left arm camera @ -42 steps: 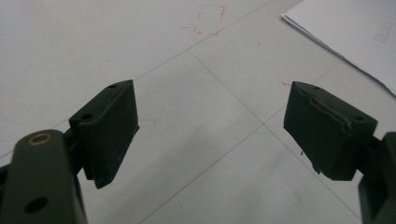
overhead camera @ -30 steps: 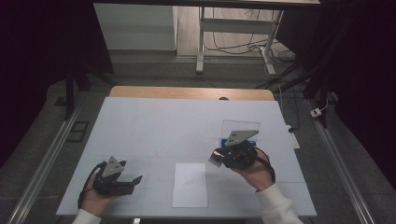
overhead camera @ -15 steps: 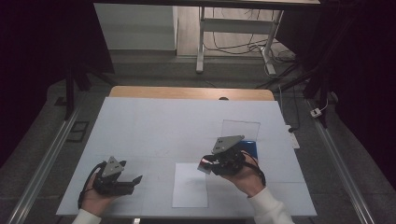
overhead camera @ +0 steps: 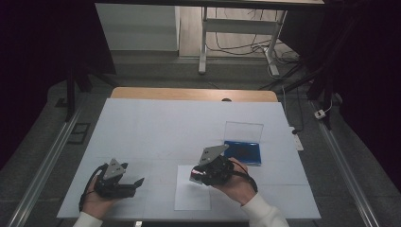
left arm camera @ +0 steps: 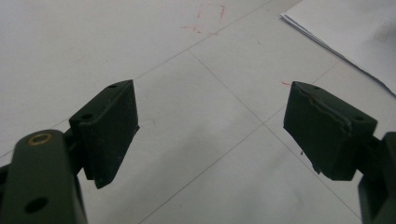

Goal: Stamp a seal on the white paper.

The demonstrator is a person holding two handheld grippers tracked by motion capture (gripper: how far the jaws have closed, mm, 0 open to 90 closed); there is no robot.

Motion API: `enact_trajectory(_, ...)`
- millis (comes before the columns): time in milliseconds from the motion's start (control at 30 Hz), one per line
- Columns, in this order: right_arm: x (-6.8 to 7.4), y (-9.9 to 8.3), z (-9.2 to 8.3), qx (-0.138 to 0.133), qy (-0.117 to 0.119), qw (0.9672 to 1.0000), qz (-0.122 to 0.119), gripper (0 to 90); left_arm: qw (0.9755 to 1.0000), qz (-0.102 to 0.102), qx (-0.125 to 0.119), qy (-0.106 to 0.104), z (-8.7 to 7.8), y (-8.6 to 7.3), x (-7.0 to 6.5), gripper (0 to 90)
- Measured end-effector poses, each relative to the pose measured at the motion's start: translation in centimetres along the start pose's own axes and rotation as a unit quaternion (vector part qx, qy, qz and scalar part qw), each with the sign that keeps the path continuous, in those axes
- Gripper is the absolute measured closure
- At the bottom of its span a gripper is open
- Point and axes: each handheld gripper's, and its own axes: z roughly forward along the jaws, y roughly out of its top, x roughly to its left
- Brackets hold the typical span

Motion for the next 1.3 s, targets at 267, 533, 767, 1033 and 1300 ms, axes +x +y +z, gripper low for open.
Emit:
enact_trajectory(267,0.4,0.1,1.2,0.016,0.008,0.9997,-0.016,70.0,1.0,0.001,0.0,0.0,0.0,0.0,0.0,18.0)
enact_trajectory(533,0.3,0.0,2.2,0.025,0.008,0.9994,-0.022,70.0,1.0,0.001,0.001,0.0,0.0,0.0,0.0,18.0)
enact_trajectory(767,0.3,-0.2,3.2,0.04,0.005,0.9988,-0.028,70.0,1.0,0.002,0.002,0.0,0.0,-0.1,0.1,18.1)
enact_trajectory(1033,0.4,-0.3,3.7,0.041,0.002,0.9986,-0.033,70.0,1.0,0.004,0.003,0.0,0.0,-0.1,0.1,18.1)
enact_trajectory(1300,0.2,-0.5,4.0,0.042,0.001,0.9986,-0.033,70.0,1.0,0.005,0.004,0.0,0.0,-0.1,0.1,18.2)
